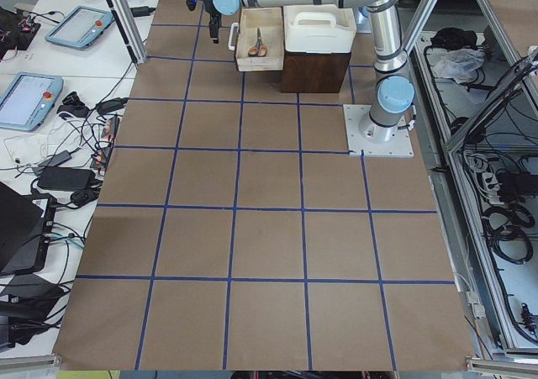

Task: Put scissors in drawer and close it
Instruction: 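Reach the left gripper over the drawer's white handle, then lower the left gripper to the drawer front near the handle, then push the drawer closed, away from the robot, with the left gripper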

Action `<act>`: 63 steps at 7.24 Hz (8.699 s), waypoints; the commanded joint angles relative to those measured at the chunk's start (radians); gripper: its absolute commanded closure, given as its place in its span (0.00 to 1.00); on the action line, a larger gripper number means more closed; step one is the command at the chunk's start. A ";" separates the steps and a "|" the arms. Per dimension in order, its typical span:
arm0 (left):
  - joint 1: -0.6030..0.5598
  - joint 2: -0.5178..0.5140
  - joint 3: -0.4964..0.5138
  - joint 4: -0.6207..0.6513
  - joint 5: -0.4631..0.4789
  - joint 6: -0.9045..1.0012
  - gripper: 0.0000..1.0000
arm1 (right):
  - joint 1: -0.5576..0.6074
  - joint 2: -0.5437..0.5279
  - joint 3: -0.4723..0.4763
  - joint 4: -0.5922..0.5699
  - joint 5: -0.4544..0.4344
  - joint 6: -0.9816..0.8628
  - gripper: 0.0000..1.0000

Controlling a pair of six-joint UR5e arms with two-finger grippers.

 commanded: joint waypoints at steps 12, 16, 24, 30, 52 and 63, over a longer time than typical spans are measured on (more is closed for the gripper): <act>-0.054 -0.156 0.009 0.088 0.043 -0.054 0.00 | 0.000 -0.004 0.000 0.000 -0.005 -0.039 0.00; -0.056 -0.128 0.003 0.016 0.043 -0.054 0.00 | 0.000 -0.003 0.000 -0.001 -0.005 -0.044 0.00; -0.057 -0.102 -0.017 -0.043 0.028 -0.057 0.00 | 0.000 -0.004 0.000 0.000 -0.005 -0.044 0.00; -0.042 -0.053 0.001 -0.092 0.003 -0.050 0.00 | 0.000 -0.004 0.000 0.000 -0.001 -0.044 0.00; -0.054 -0.041 -0.049 -0.193 0.023 -0.048 0.00 | 0.000 -0.004 0.000 -0.006 0.005 -0.044 0.00; -0.065 0.039 -0.169 -0.265 0.020 -0.050 0.00 | 0.000 -0.004 0.000 -0.007 0.007 -0.045 0.00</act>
